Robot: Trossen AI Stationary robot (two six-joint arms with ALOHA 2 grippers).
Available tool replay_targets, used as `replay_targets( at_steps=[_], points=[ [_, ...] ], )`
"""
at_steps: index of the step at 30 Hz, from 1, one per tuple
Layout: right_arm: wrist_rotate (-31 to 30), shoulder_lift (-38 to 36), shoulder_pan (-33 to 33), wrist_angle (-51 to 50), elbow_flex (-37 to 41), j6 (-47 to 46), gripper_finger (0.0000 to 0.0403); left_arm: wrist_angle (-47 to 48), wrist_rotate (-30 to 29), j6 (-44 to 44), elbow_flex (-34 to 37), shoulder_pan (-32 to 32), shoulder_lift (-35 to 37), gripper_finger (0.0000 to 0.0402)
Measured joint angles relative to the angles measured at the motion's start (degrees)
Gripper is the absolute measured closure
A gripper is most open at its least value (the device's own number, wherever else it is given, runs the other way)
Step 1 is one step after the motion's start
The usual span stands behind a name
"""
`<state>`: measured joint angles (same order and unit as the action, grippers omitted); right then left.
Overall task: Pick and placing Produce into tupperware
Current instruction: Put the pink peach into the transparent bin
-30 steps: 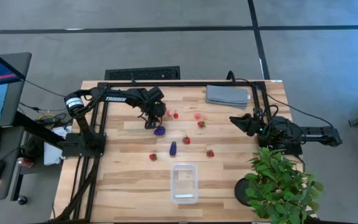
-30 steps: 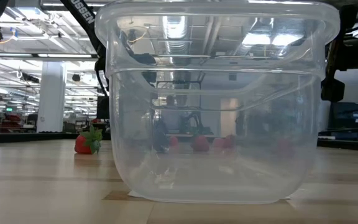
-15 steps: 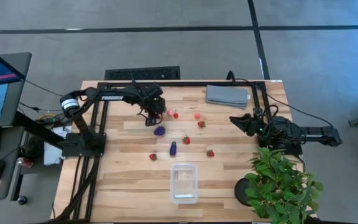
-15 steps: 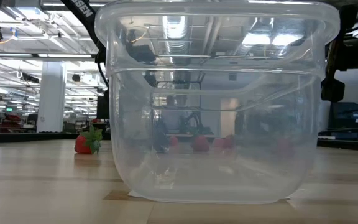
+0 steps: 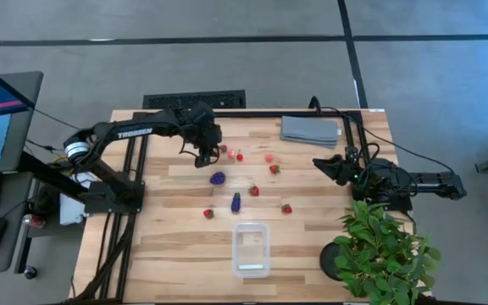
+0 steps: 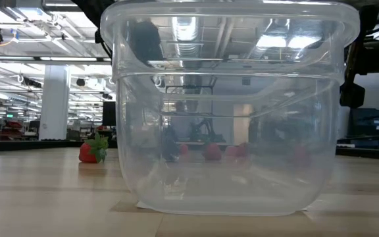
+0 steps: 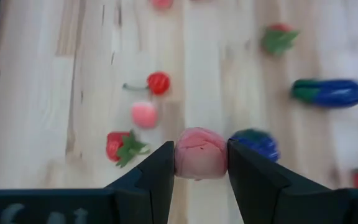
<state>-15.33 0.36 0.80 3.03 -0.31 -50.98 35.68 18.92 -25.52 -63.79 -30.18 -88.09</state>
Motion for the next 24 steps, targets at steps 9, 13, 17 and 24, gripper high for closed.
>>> replay_targets(
  at_steps=[9,13,17,24],
  points=[
    [0.00,0.00,0.00,-0.01,0.01,-0.02,0.0117,0.09,6.14,3.99,-0.02,3.61,4.52,0.0270],
    [0.00,0.01,-0.01,0.00,0.01,-0.02,0.0117,0.06,11.26,6.33,-0.02,5.44,5.19,0.0270],
    [0.00,0.00,0.00,0.00,0.00,0.00,0.0117,-0.01,16.42,8.70,-0.02,7.60,5.26,0.0270],
    [0.00,0.00,0.00,0.00,0.01,0.31,0.0117,-2.91,17.89,12.66,-0.02,13.24,5.26,0.0270]
  ],
)
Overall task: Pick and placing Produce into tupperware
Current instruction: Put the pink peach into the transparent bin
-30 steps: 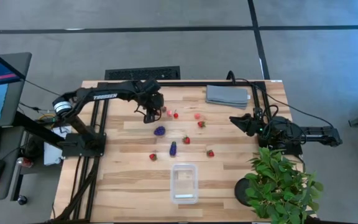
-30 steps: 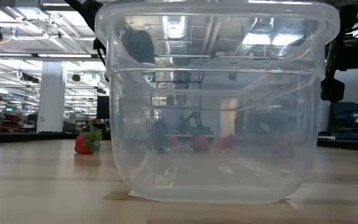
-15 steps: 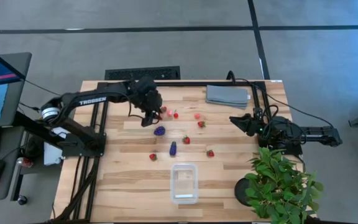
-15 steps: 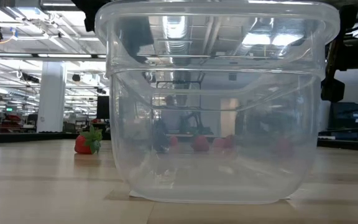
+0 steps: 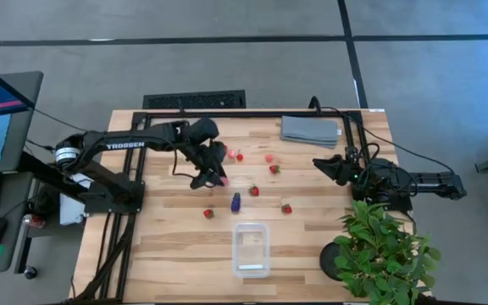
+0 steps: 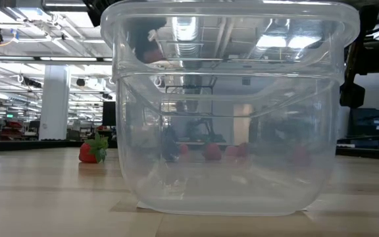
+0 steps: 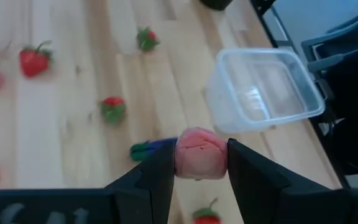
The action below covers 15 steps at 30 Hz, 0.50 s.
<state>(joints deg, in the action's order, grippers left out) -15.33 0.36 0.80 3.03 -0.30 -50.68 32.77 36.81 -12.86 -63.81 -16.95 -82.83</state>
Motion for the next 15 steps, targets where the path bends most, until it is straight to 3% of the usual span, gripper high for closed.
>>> replay_targets(
  at_steps=[7,15],
  points=[
    [0.09,0.02,-0.02,-0.01,-0.02,0.13,0.0117,-6.65,-4.33,3.38,0.00,6.71,0.00,0.0270],
    [0.35,0.00,-0.02,-0.02,-0.02,0.17,0.0117,-9.84,-13.67,7.79,0.00,15.42,0.00,0.0270]
  ],
)
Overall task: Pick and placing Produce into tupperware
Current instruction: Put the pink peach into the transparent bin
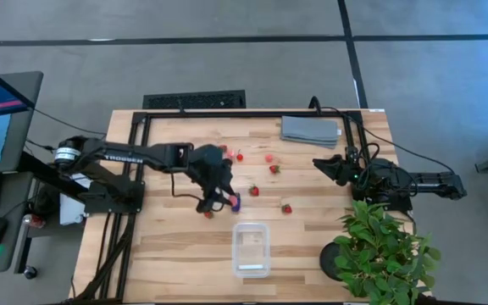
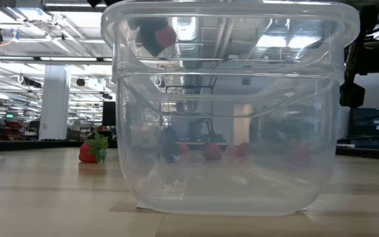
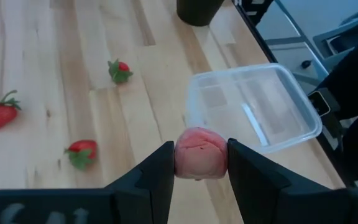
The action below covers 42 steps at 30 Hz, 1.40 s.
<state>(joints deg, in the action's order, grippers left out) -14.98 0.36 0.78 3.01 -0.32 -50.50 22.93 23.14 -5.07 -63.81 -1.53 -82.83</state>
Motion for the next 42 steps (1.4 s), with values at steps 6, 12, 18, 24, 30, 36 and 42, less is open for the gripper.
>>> replay_targets(
  at_steps=[6,12,18,24,30,36,42],
  points=[
    [0.11,0.01,0.00,0.00,0.00,0.79,0.0117,-2.71,-7.06,5.52,0.00,5.51,0.00,0.0270],
    [0.81,0.00,0.00,-0.01,0.02,1.54,0.0117,-3.99,-16.32,12.27,0.00,11.25,-0.02,0.0270],
    [4.89,0.00,0.00,-0.61,0.01,1.54,0.0117,-5.06,-30.15,20.03,1.54,18.98,-0.02,0.0270],
    [5.31,0.00,0.00,-0.70,0.02,1.02,0.0117,-11.21,-37.15,26.49,5.87,24.36,-0.02,0.0270],
    [5.30,0.00,0.00,-0.61,0.01,-2.33,0.0117,-15.57,-37.63,28.23,9.80,26.84,-0.02,0.0270],
    [4.68,0.00,-1.16,-0.46,0.01,-6.91,0.0117,-29.03,-37.31,27.67,15.60,28.35,0.00,0.0270],
    [0.70,0.00,-3.92,-0.10,0.00,-7.98,0.0117,-34.32,-37.05,23.17,17.73,28.49,0.00,0.0270]
  ],
)
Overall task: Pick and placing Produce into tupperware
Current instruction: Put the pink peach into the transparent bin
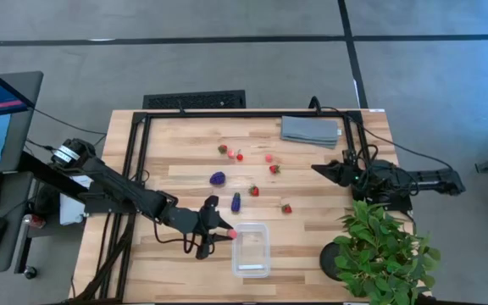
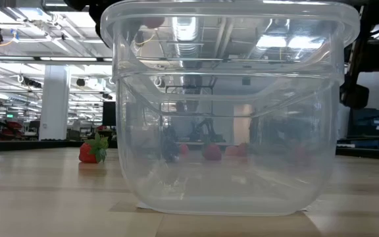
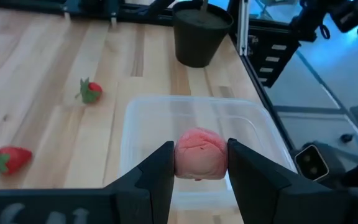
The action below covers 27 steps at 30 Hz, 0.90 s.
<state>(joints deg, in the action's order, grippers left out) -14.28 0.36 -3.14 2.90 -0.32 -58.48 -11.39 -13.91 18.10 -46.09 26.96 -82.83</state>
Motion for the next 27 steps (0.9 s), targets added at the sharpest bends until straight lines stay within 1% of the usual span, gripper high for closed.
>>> replay_targets(
  at_steps=[4,6,9,14,16,21,24,27],
  points=[
    [-1.05,0.00,-2.43,0.13,0.00,-0.02,0.0117,-0.65,0.12,-2.81,0.00,-0.36,-0.63,0.0270],
    [-1.14,0.02,-3.69,0.13,0.00,0.64,0.0117,-2.70,0.75,-3.79,-0.02,-0.84,-1.18,0.0270],
    [-2.12,0.02,-5.37,0.22,0.00,2.09,0.0117,-3.68,1.53,-4.07,-0.02,-1.67,-1.65,0.0270],
    [-2.56,0.00,-6.75,0.30,0.00,5.81,0.0117,-5.83,0.54,-3.56,-0.10,-3.54,-3.21,0.0270],
    [-2.52,0.00,-6.73,0.30,0.02,5.90,0.0117,-6.49,0.98,-2.91,-1.40,-4.49,-5.29,0.0270],
    [-2.27,0.00,-7.26,0.30,0.00,7.84,0.0117,-5.71,5.72,-2.49,-5.92,-5.92,-11.63,0.0270],
    [-2.27,0.00,-7.64,0.30,0.00,8.02,0.0117,-5.60,6.10,-2.76,-8.32,-5.97,-13.93,0.0270],
    [-2.10,0.00,-7.99,0.28,0.01,8.01,0.0117,-2.01,6.10,-3.38,-9.59,-5.99,-14.42,0.0270]
  ],
)
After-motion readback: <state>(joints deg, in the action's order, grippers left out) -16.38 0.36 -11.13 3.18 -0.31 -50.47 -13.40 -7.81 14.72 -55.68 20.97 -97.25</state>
